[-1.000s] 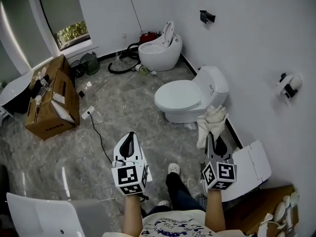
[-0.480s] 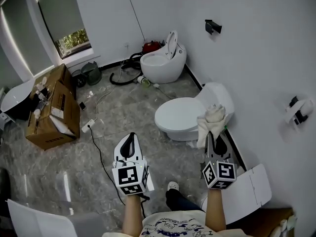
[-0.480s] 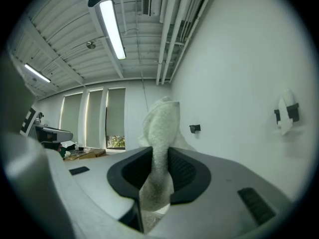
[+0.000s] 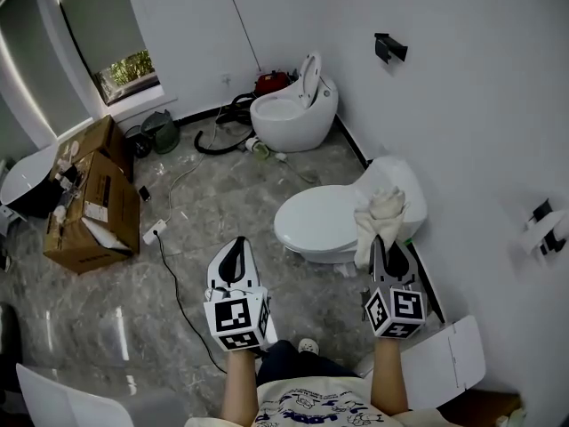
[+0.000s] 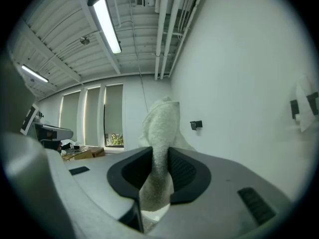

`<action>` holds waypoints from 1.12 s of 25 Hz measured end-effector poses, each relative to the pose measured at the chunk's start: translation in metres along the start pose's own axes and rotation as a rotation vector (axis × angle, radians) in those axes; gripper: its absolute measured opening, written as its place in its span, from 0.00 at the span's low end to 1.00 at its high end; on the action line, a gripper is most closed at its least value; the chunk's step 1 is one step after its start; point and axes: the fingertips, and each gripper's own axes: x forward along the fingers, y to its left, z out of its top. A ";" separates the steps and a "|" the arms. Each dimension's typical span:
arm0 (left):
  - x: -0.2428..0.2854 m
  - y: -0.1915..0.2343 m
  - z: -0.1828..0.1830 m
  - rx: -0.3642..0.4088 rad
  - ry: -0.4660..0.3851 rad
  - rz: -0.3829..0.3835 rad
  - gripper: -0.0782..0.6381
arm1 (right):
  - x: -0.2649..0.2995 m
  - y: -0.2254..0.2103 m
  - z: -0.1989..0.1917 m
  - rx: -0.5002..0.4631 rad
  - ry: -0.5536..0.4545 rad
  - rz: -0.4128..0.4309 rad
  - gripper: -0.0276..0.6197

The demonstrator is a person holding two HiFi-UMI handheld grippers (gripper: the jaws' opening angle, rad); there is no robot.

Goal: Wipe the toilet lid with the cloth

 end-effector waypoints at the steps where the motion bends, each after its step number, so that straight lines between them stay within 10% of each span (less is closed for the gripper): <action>1: 0.006 0.001 -0.001 0.000 0.006 0.002 0.11 | 0.006 -0.001 -0.001 0.003 0.004 0.001 0.17; 28: 0.312 0.051 -0.002 -0.034 0.065 -0.106 0.11 | 0.277 -0.033 -0.008 0.021 0.075 -0.108 0.17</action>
